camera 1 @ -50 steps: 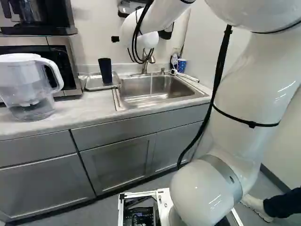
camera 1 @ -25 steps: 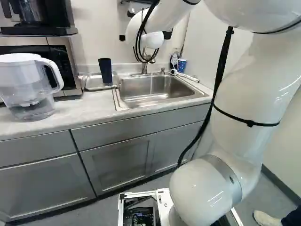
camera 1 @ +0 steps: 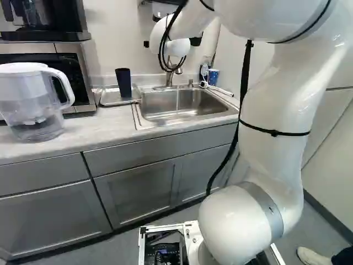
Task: Rinse the cup and place it in the tray
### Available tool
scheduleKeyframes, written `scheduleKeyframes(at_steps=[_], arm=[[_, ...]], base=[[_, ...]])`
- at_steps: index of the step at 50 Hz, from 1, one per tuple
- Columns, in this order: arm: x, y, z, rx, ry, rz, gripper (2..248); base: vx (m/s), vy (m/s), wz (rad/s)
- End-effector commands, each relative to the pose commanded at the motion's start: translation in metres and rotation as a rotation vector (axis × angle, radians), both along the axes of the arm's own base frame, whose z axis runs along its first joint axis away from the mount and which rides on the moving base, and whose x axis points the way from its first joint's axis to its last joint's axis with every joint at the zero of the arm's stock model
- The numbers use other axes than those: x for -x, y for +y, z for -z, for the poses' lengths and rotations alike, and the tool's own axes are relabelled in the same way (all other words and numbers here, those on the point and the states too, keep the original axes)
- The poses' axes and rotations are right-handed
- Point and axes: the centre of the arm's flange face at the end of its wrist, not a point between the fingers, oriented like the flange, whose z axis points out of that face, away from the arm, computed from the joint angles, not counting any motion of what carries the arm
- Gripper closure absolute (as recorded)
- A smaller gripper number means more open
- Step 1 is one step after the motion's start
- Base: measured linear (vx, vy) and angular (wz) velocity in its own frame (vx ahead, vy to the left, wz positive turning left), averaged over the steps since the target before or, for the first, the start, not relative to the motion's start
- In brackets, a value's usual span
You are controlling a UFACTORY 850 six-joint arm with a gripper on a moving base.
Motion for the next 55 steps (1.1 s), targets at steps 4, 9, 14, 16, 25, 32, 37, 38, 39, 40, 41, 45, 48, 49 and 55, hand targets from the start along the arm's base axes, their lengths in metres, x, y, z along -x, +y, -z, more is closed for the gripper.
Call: scheduleKeyframes(at_steps=[4,9,14,16,25,32,37,38,39,40,41,45,48,49,55], arm=[[-0.007,0.0,0.0,-0.003,-0.013,0.002,3],[-0.015,0.001,0.0,-0.004,-0.02,0.005,3],[-0.023,0.001,0.001,-0.005,-0.023,0.007,3],[-0.026,0.001,0.001,-0.005,-0.024,0.008,3],[-0.04,0.002,0.003,-0.006,-0.027,0.011,3],[-0.043,0.002,0.005,-0.003,-0.015,0.012,3],[-0.043,0.002,0.006,0.0,0.001,0.011,3],[-0.043,0.002,0.006,0.0,0.004,0.011,3],[-0.043,0.002,0.007,0.001,0.007,0.01,3],[-0.043,0.002,0.007,0.002,0.011,0.01,3],[-0.043,0.002,0.007,0.002,0.014,0.01,3],[-0.043,0.003,0.008,0.005,0.025,0.009,3],[-0.043,0.004,0.009,0.006,0.032,0.007,3],[-0.043,0.004,0.009,0.006,0.034,0.006,3],[-0.043,0.005,0.01,0.008,0.041,0.005,3]], base=[[0.0,0.0,0.0],[0.0,0.0,0.0],[0.0,0.0,0.0],[0.0,0.0,0.0],[0.0,0.0,0.0],[0.0,0.0,0.0],[0.0,0.0,0.0],[0.0,0.0,0.0],[0.0,0.0,0.0],[0.0,0.0,0.0],[0.0,0.0,0.0],[0.0,0.0,0.0],[0.0,0.0,0.0],[0.0,0.0,0.0],[0.0,0.0,0.0]])
